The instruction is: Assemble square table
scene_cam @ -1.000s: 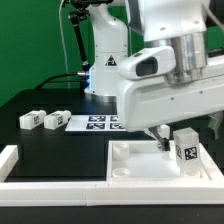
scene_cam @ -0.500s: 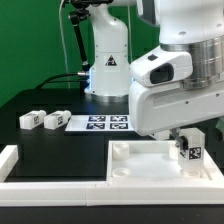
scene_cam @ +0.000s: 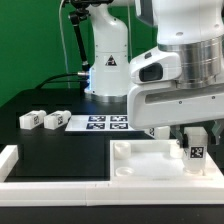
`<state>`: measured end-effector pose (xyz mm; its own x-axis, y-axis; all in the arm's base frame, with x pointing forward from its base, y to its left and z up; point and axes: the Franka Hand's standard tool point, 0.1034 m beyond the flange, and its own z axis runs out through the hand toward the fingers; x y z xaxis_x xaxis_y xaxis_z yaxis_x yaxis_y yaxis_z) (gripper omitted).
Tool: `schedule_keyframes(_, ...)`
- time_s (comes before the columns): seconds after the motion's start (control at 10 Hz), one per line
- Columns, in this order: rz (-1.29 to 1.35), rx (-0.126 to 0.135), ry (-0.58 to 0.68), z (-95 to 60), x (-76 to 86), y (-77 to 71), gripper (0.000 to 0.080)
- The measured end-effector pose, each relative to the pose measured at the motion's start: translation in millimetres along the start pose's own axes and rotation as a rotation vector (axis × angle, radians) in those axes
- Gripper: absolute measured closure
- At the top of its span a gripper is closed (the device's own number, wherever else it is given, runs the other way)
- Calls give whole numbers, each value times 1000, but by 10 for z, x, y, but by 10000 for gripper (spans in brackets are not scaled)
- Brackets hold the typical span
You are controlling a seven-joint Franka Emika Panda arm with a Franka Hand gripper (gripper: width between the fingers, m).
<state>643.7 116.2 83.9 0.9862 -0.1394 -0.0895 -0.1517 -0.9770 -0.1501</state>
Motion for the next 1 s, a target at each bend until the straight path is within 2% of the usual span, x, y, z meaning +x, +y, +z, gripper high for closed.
schedule_keyframes(0.2,192,6,45,23,48,63,495)
schedule_keyframes(0.6,581,29,36,19,58,112,497)
schedule_keyframes(0.7,746,44,29,23,49,129,496)
schedule_keyframes(1.0,989,50,29,24,1,120,496)
